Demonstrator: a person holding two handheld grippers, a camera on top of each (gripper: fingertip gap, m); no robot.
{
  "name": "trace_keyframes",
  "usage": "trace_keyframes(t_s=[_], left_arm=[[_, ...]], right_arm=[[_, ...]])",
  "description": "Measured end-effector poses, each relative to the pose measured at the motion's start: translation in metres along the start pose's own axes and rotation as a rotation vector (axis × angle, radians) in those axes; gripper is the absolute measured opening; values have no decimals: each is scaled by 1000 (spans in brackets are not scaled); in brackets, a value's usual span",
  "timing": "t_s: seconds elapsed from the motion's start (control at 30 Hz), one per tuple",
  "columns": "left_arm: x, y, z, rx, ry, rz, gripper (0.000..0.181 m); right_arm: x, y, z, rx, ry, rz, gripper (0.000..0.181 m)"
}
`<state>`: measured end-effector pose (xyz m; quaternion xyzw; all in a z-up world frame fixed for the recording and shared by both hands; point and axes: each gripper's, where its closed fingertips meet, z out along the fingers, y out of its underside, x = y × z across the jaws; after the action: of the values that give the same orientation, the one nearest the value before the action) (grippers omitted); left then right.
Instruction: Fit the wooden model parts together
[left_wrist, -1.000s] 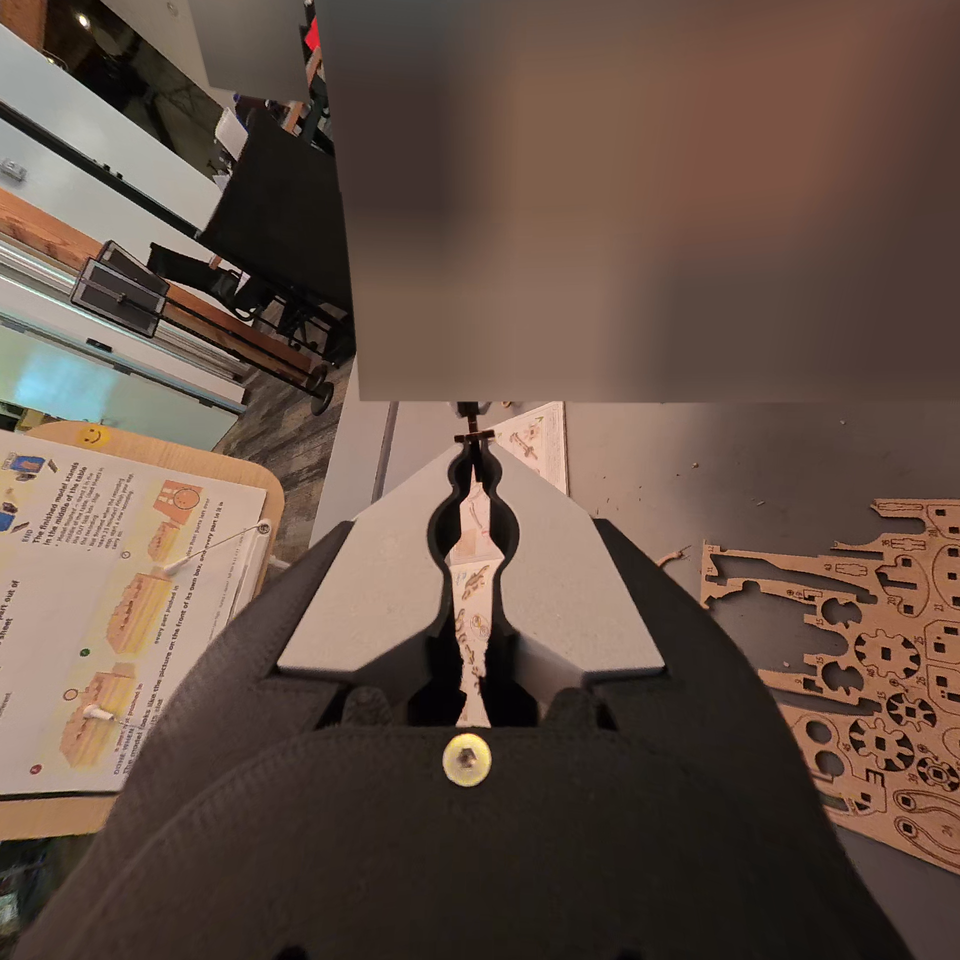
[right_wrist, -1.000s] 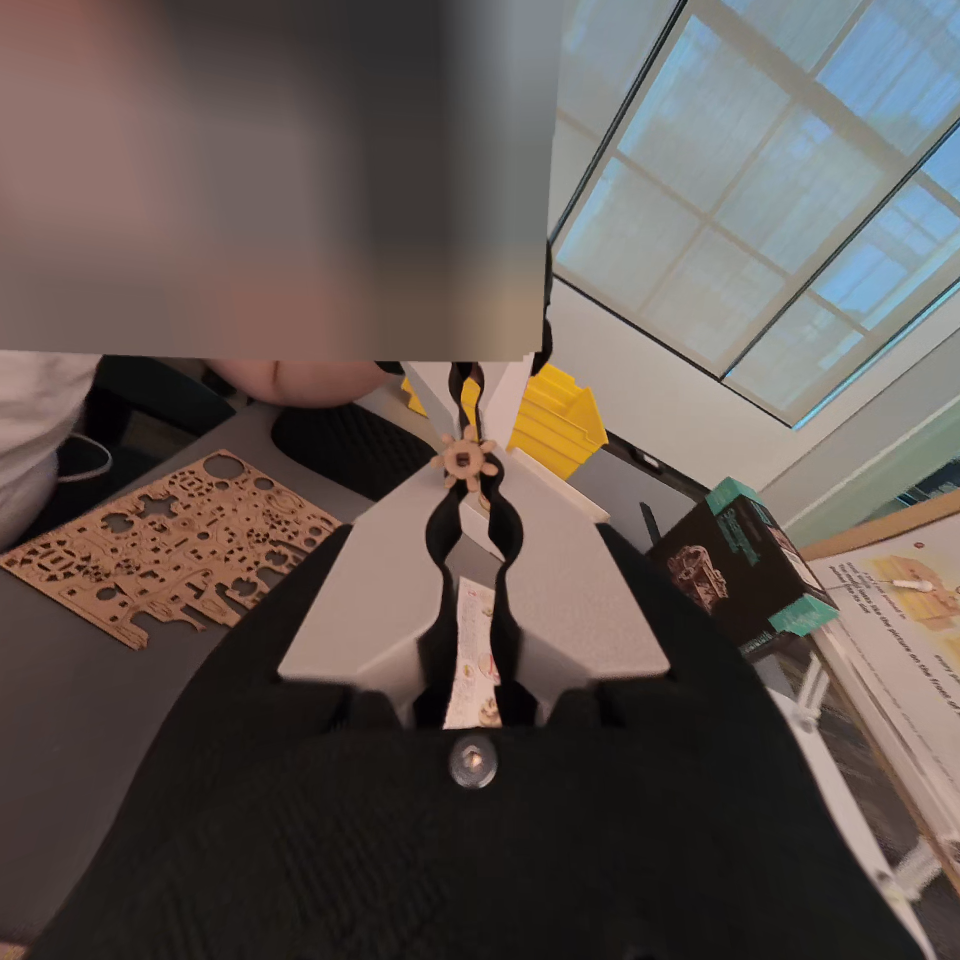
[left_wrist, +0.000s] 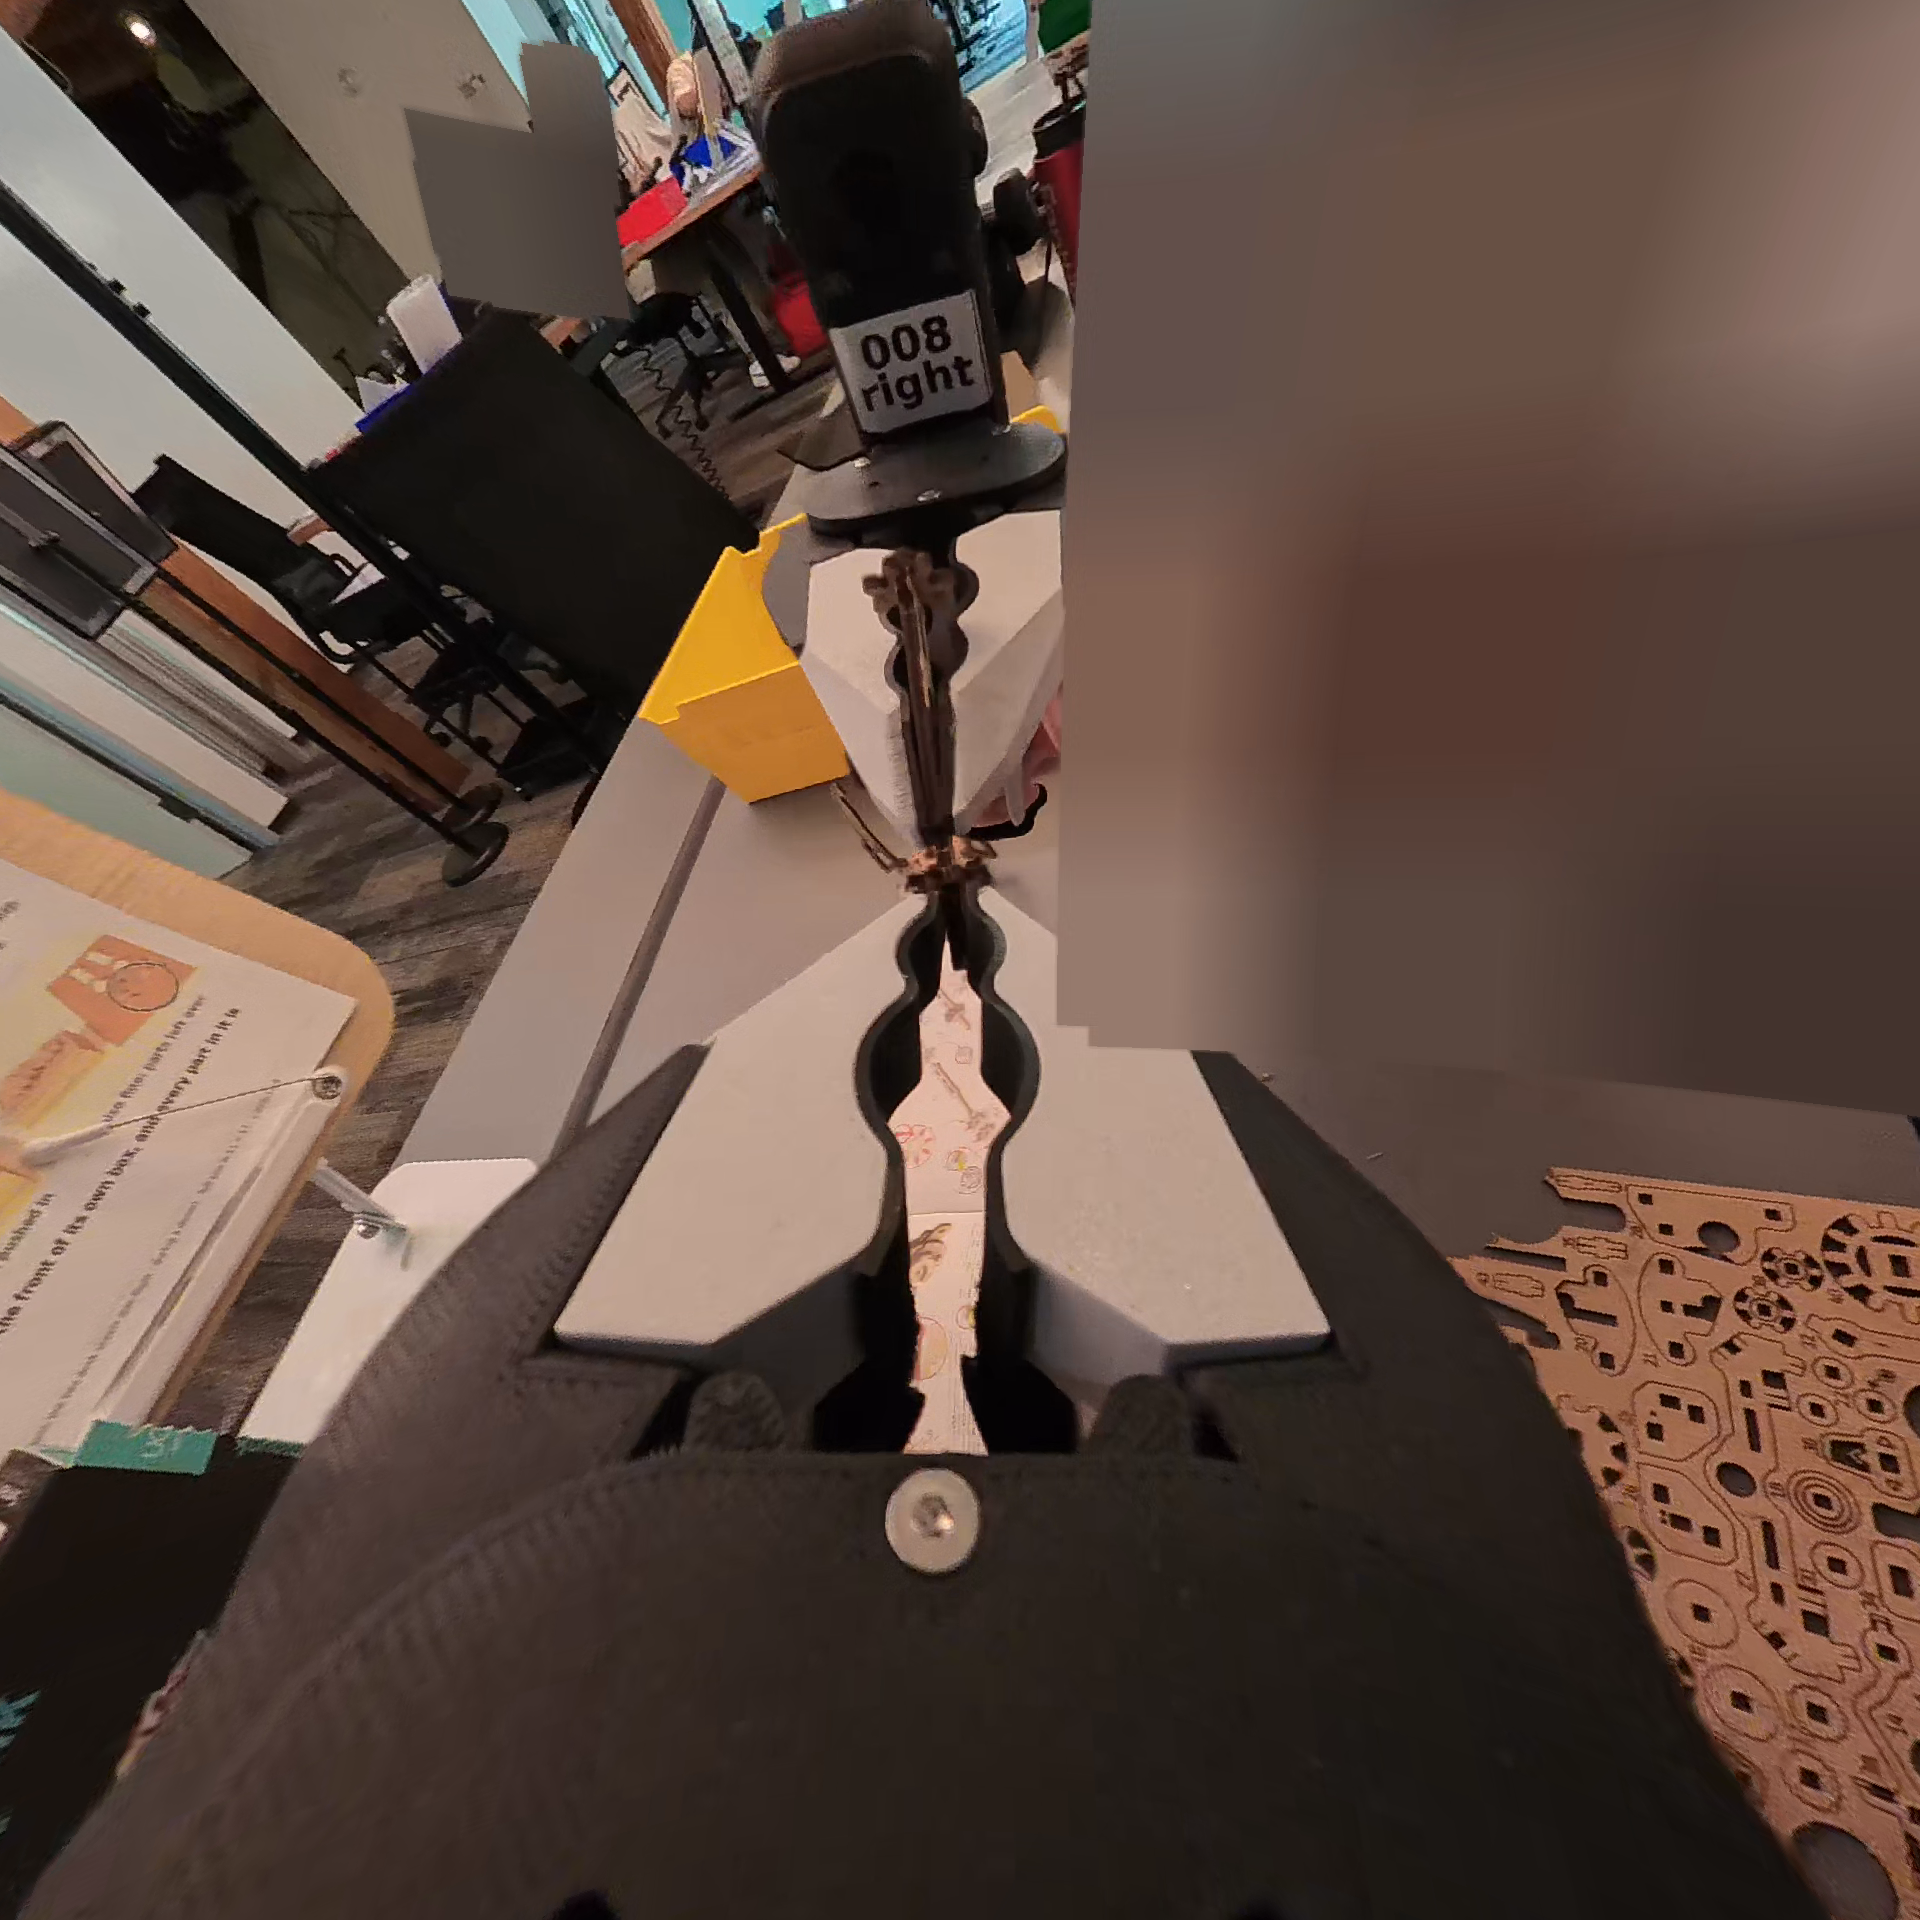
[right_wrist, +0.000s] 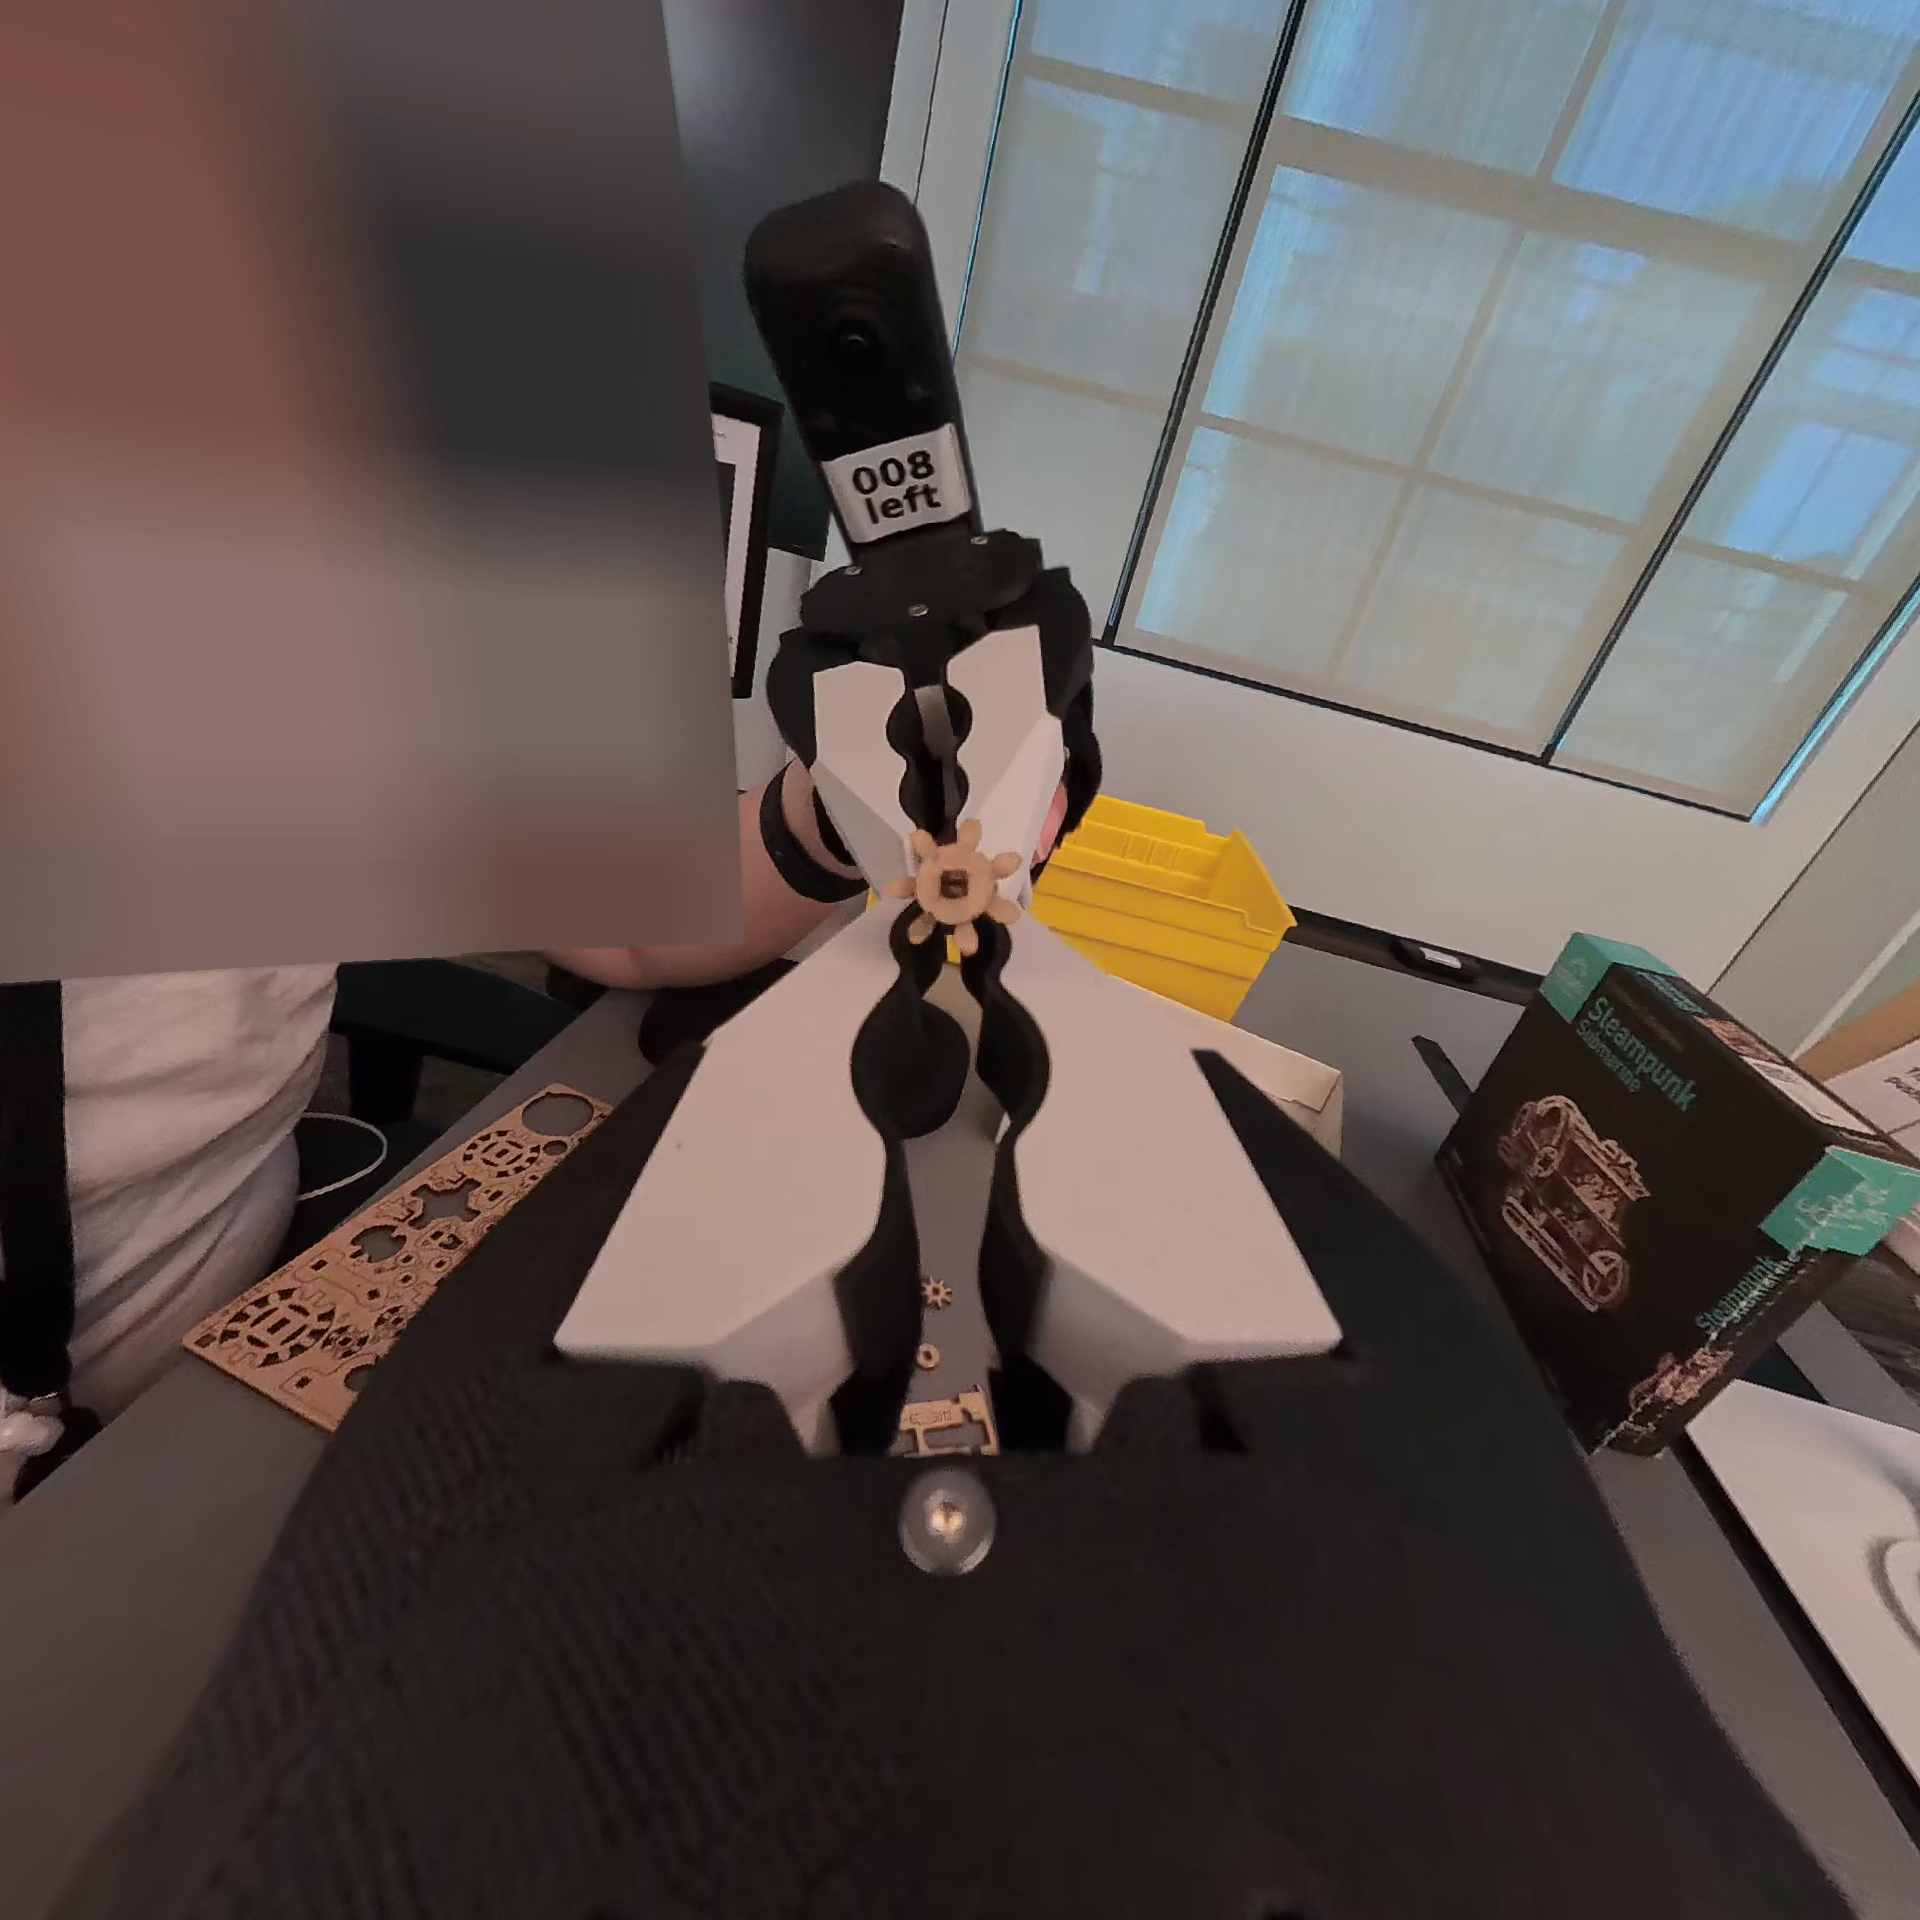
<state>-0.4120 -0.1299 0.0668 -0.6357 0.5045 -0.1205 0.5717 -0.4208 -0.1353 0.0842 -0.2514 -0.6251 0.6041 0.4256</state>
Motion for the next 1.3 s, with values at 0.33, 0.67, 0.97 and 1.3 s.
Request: trace_keyframes(t_s=[0.33,0.67,0.97,1.3], left_arm=[[8,14,3,-101,60,11,0],[6,26,6,-176,51,26,0],[2,25,6,-153,41,20,0],[-1,5,0,4,65,-63,0]], right_arm=[[-5,17,2,-147,-34,26,2],[-3,29,3,-287,16,-53,2],[1,29,3,-318,70,-134,3],[0,8,3,-71,48,-57,2]])
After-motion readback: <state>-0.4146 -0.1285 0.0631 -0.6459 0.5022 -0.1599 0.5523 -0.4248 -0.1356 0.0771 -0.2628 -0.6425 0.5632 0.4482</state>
